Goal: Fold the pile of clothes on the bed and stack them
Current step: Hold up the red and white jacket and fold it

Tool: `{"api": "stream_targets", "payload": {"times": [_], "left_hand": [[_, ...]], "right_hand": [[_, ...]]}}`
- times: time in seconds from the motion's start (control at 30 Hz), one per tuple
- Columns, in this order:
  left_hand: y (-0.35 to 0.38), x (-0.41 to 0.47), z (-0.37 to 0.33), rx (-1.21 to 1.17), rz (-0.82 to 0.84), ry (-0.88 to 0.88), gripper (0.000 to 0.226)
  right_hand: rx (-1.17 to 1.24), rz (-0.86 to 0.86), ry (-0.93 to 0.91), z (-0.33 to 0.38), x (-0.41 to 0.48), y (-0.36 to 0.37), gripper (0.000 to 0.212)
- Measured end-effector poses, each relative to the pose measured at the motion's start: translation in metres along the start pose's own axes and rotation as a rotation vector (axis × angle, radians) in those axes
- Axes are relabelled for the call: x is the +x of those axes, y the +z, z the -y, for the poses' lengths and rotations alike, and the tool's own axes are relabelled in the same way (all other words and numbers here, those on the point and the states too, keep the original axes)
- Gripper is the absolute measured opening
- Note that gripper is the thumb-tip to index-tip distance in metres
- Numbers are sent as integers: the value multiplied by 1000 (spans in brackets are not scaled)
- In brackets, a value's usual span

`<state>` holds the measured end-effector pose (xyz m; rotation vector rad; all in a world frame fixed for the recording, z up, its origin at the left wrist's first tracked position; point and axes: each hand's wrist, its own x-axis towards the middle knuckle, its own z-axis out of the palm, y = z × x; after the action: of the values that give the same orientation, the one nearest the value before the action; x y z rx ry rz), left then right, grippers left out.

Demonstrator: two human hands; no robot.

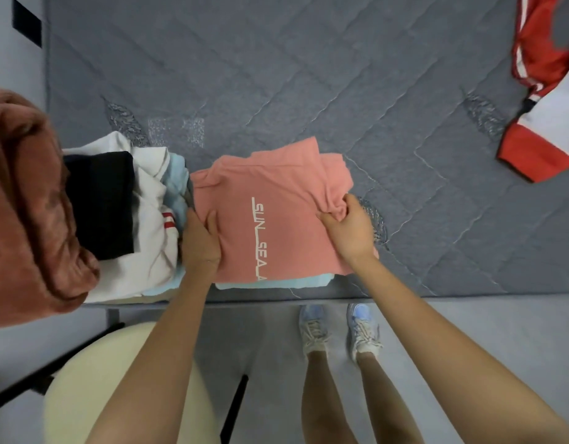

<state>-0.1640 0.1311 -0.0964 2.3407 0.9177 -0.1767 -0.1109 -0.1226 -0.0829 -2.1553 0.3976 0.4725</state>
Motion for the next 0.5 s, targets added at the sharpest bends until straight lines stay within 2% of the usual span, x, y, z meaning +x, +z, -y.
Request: {"api": "stream_targets", "payload": {"times": [0.03, 0.1, 0.17, 0.23, 0.3, 0.43, 0.5], "left_hand": [[-1, 0, -1, 30, 2, -8, 66], [-5, -9, -9, 109, -29, 16, 69], [-14, -29, -26, 179, -90, 132, 68], [-19, -50, -48, 238, -94, 256, 70], [-16, -68, -67, 302, -16, 316, 74], [-5, -97, -120, 385, 230, 412, 84], [-5, -109, -155, 430, 257, 461, 95]], "right_hand": [[-52, -17, -21, 1, -2, -3, 44], [-163, -18, -34, 3, -7, -15, 70], [-234, -38, -93, 7, -18, -34, 90], [-316, -67, -126, 11, -30, -54, 98], [-375, -47, -72, 14, -37, -75, 101], [-488, 0, -32, 19, -45, -123, 85], [-518, -24, -50, 18, -50, -153, 81]]}}
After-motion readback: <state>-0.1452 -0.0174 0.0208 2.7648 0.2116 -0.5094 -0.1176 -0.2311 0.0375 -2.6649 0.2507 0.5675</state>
